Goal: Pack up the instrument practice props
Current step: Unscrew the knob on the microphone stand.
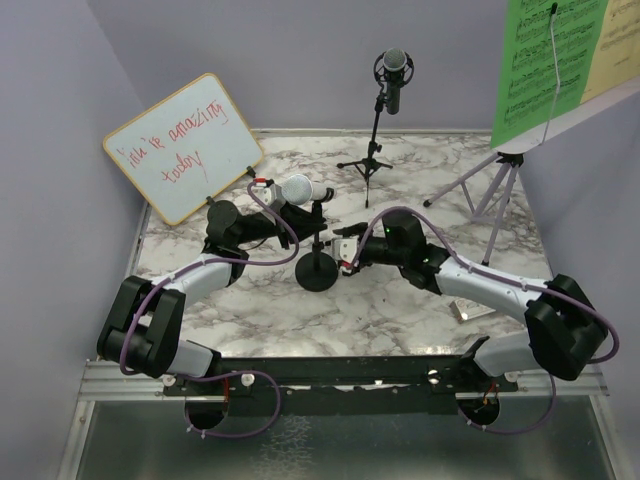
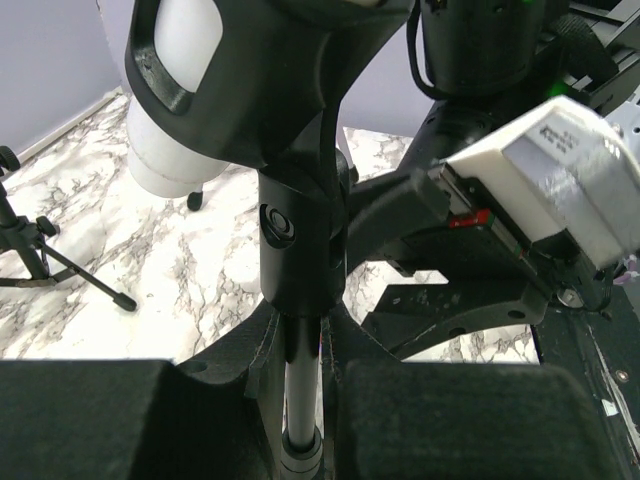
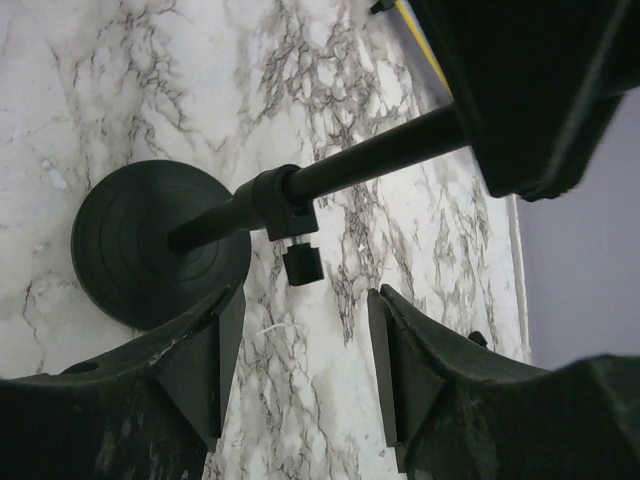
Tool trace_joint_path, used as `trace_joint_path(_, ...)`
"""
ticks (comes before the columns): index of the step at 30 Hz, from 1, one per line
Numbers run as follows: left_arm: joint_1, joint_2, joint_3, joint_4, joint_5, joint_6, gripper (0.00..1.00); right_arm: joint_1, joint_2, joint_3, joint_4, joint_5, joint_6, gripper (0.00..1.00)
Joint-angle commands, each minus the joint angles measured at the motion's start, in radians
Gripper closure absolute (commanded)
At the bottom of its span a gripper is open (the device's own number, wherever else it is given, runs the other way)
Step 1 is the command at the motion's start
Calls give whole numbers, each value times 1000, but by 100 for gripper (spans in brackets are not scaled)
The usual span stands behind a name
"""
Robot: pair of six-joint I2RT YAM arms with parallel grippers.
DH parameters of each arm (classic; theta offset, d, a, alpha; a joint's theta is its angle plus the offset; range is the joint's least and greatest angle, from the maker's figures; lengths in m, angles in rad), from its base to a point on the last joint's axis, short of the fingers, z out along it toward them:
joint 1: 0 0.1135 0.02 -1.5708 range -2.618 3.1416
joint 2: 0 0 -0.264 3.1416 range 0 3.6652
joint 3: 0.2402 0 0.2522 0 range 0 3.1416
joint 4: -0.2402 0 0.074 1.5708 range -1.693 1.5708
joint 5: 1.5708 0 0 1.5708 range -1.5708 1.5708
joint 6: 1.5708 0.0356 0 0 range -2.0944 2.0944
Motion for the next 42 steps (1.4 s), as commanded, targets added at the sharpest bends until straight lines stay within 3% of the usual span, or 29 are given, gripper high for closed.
trace_joint_path(1, -11, 4, -11, -34, 63, -32, 100, 6, 27, 26, -58, -51, -150, 43)
trace_joint_path(14, -12, -5, -9, -34, 64, -35, 100, 53, 78, 49, -27, 9, -183, 54)
trace_joint_path(16, -12, -10, -11, -34, 60, -35, 100, 59, 83, 54, -41, 30, -190, 62)
trace_joint_path(20, -12, -19, -15, -34, 46, -32, 100, 73, 75, 26, 6, 94, -179, 94)
trace_joint_path(21, -12, -23, -17, -34, 33, -30, 100, 81, 72, 14, 24, 118, -184, 99)
trace_joint_path(26, -20, -63, -36, -34, -86, -24, 100, 135, 68, -63, 146, 284, -222, 99)
trace_joint_path(33, -61, -150, -100, -34, -385, 2, 100, 273, 175, -212, 595, 622, -373, 100)
trace_joint_path(39, -109, -219, -156, -44, -668, 7, 100, 377, 433, -176, 1021, 939, -525, 99)
trace_joint_path(42, -118, -239, -156, -94, -763, 12, 100, 406, 556, -136, 1237, 1024, -622, 100)
